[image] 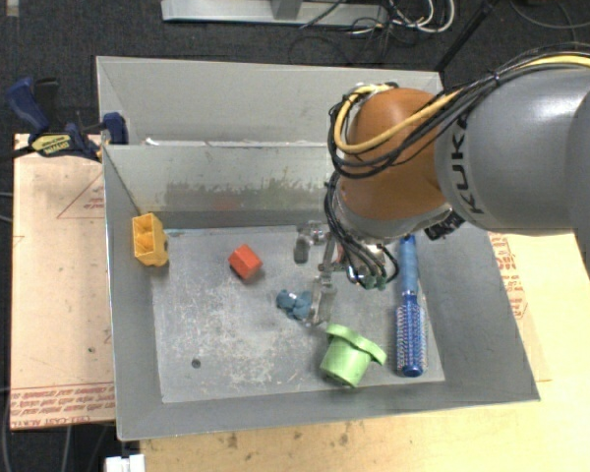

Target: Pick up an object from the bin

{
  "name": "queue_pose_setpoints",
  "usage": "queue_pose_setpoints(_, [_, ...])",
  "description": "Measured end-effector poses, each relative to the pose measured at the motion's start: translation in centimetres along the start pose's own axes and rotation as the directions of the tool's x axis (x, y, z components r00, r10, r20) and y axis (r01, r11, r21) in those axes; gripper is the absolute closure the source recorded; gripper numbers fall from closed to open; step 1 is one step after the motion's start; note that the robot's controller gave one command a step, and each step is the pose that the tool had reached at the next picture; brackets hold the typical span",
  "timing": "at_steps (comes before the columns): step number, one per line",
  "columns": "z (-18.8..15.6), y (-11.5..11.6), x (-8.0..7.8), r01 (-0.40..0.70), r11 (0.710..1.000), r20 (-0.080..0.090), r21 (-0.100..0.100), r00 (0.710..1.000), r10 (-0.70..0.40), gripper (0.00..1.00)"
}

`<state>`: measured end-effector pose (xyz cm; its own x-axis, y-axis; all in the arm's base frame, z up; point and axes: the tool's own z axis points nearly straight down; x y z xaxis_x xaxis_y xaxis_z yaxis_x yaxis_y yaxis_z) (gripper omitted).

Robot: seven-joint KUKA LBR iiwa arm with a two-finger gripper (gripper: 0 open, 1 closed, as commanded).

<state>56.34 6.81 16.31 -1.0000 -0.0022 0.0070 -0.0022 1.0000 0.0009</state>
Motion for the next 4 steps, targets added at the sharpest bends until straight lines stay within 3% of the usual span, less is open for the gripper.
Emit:
queue_pose_setpoints(1, [9.8,-1.6,1.1,0.048,0.999,0.001,0.001,0.999,-0.048,0.00])
queue_pose_setpoints(2, [9.3,-1.5,0.8,0.047,0.999,0.008,0.000,0.999,-0.047,1.00])
queue_pose_setpoints(3, [-3.4,2.1,5.3,-0.003,1.000,0.015,-0.003,1.000,0.004,1.00])
queue_pose_setpoints(4, [-10.3,-1.0,4.8,0.311,0.950,0.014,0.005,0.950,-0.312,1.00])
